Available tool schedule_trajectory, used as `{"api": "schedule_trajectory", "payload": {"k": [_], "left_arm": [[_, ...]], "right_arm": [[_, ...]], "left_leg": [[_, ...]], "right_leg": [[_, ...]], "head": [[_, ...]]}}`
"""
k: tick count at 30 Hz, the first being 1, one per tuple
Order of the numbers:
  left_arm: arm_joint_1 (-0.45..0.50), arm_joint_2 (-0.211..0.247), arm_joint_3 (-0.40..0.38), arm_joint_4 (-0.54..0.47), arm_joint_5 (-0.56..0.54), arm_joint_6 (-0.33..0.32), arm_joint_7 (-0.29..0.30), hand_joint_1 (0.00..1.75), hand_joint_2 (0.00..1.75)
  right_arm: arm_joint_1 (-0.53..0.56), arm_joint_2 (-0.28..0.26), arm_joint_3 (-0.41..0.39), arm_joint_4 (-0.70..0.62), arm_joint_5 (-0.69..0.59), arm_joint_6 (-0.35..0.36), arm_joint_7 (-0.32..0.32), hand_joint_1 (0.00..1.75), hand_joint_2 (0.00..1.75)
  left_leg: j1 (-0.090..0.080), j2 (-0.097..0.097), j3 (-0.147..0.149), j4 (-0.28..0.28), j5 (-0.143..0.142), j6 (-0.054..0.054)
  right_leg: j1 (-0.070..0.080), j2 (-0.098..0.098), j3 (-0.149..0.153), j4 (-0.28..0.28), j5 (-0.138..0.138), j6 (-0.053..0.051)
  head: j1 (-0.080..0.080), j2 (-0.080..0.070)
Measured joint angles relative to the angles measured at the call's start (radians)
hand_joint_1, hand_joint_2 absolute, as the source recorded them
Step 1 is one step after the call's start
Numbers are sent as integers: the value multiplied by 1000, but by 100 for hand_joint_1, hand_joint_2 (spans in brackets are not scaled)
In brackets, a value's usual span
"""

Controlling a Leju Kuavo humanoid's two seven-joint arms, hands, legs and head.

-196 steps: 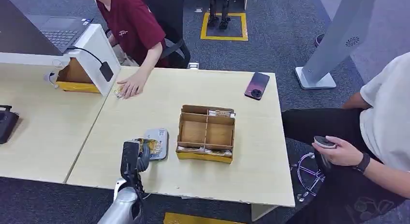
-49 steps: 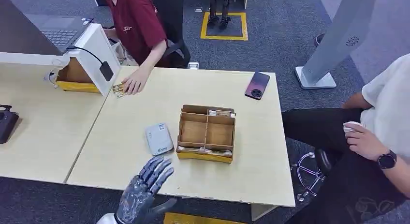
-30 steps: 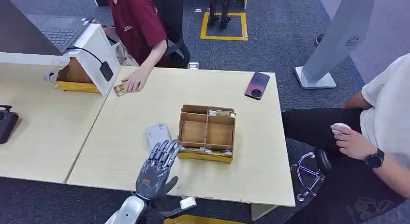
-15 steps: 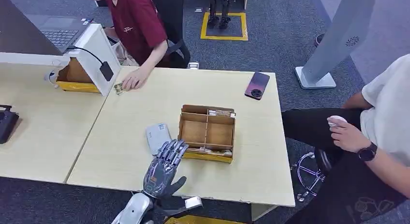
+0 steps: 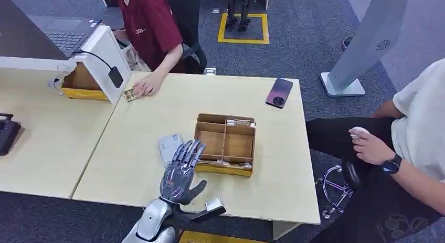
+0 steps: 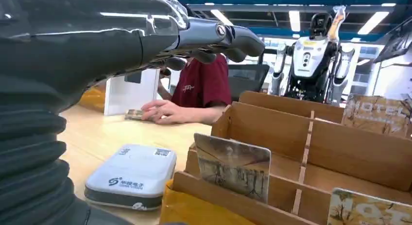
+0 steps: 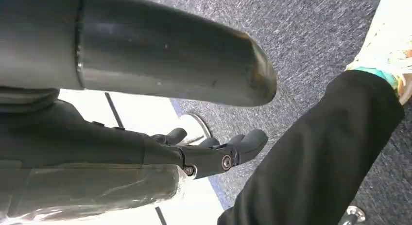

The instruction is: Pass the card to the sensor for recognition and then transmit it.

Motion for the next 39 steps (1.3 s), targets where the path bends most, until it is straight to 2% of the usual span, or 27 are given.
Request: {"api": "schedule_trajectory", "payload": {"k": [13,39], "left_arm": [[-24,-22,6,90,9,0,14,0,175],[-56,-55,44,120,27,0,-24,0,175]], "right_arm": [[-2,0,2,-2,1,8,-1,0,0],[-6,1,2,-2,3,10,-1,0,0]], "left_leg": [[0,0,0,0,0,0],[0,0,0,0,0,0]], "right_leg": [[0,0,0,0,0,0],[0,0,0,0,0,0]], "head": [[0,0],[0,0]]}}
